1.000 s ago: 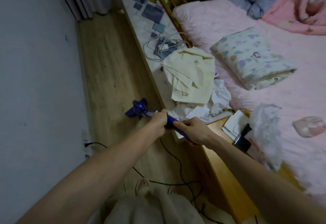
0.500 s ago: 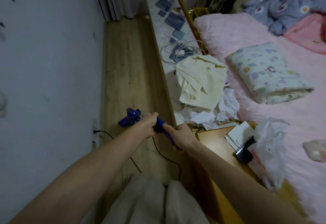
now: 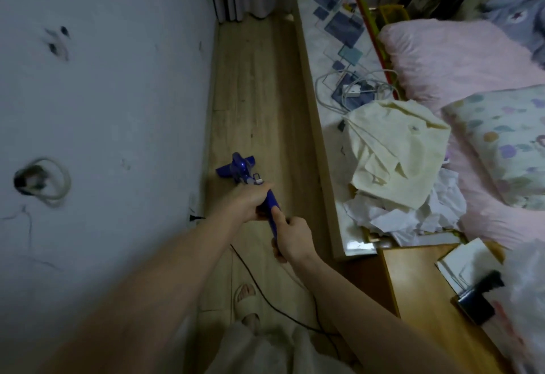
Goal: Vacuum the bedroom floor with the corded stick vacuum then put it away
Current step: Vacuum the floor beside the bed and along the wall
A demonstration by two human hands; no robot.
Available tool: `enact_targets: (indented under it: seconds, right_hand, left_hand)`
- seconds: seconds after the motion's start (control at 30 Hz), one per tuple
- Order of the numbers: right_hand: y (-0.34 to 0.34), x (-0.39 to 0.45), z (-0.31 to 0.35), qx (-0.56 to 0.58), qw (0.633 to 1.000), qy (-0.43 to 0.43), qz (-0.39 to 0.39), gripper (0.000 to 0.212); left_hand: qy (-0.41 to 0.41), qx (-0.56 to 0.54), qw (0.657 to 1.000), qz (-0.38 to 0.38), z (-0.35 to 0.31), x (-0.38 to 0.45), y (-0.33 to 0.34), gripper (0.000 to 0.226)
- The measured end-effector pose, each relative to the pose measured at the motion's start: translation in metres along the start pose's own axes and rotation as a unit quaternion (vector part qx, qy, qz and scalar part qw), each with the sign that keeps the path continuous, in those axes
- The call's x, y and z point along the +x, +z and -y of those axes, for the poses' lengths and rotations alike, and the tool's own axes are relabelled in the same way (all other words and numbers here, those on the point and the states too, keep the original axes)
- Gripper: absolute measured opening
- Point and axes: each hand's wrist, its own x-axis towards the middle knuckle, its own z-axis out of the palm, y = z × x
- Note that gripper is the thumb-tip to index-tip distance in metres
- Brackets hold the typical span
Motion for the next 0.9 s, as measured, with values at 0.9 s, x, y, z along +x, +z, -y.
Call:
enact_targets:
  seconds: [0.9]
  right_hand:
    - [0.094,0.097,0.089,-0.071,0.997,-0.032,-0.006,0.04]
  left_hand:
    - [0.056,-0.01,0.998,-0.024,-0.086,0.096,-0.093,0.035]
